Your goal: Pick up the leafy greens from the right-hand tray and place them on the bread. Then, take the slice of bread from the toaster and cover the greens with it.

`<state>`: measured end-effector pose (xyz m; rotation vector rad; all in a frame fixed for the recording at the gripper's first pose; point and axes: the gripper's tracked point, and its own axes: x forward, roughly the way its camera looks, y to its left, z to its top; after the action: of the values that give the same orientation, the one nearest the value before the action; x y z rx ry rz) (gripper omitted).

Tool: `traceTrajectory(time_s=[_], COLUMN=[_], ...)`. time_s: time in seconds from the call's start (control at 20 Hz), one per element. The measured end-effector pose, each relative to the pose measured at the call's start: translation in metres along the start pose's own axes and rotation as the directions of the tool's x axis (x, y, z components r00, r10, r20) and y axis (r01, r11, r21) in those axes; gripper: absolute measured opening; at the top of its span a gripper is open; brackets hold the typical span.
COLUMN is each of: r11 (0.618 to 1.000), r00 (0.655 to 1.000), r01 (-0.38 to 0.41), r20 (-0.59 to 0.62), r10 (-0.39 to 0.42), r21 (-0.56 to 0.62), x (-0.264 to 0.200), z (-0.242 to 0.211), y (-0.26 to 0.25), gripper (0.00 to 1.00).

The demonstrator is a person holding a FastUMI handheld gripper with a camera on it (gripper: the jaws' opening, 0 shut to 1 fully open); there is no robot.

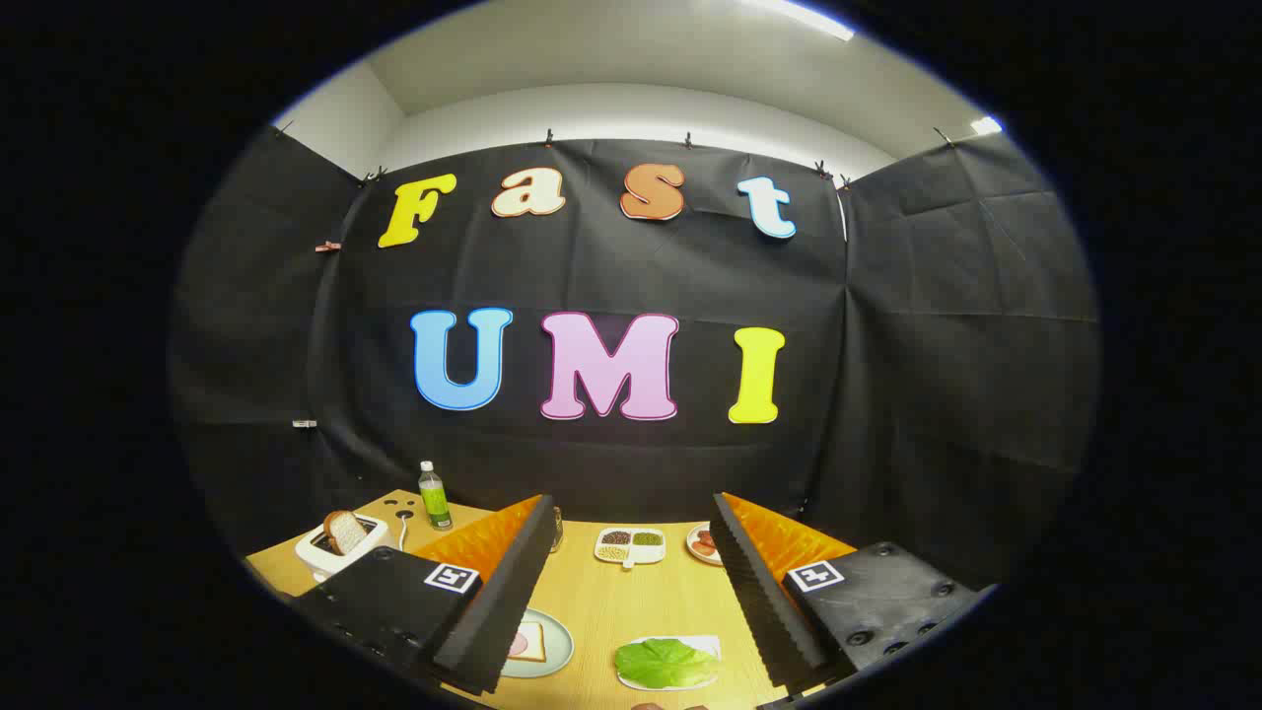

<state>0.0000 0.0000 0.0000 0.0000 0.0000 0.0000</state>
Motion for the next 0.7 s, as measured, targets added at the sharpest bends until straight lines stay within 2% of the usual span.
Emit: traceTrajectory(time_s=[0.3, 0.7], r11=[1.000, 1.000], r00=[1.000, 0.997], r01=[-0.023, -0.022], r20=[0.000, -0.069], r10=[0.023, 0.023], r21=[-0.011, 0.019], x=[0.009, 0.031], z=[-0.006, -0.037], y=[0.000, -0.013], gripper=[0.97, 0.97])
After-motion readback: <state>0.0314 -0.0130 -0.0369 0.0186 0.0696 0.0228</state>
